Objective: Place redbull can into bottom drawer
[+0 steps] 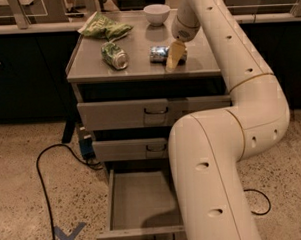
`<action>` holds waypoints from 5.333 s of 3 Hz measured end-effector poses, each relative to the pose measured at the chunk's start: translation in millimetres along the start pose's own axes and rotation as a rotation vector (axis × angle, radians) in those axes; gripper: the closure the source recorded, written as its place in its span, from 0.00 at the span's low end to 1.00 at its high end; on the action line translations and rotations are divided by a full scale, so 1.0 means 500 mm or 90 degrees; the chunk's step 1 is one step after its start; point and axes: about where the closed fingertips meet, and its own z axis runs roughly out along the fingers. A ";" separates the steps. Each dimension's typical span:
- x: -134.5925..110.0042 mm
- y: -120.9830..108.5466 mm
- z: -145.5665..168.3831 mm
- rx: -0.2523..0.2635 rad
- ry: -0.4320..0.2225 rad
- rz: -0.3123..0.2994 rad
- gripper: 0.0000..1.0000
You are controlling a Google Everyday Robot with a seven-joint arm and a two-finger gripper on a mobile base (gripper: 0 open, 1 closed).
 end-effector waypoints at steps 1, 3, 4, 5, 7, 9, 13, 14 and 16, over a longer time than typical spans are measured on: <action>0.000 0.014 0.023 -0.017 0.010 0.008 0.00; 0.005 0.041 0.054 -0.053 0.012 0.027 0.00; 0.005 0.041 0.054 -0.053 0.012 0.027 0.19; 0.005 0.041 0.054 -0.053 0.012 0.027 0.42; 0.005 0.041 0.054 -0.053 0.012 0.027 0.89; -0.013 0.046 0.009 -0.051 -0.021 -0.012 1.00; -0.003 0.209 -0.104 -0.147 -0.101 -0.046 1.00; 0.061 0.311 -0.127 -0.210 -0.121 -0.051 1.00; 0.173 0.466 -0.074 -0.333 -0.124 -0.105 1.00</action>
Offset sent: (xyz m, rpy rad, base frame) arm 0.0087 0.0007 -0.0177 -0.0035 0.1075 -0.0218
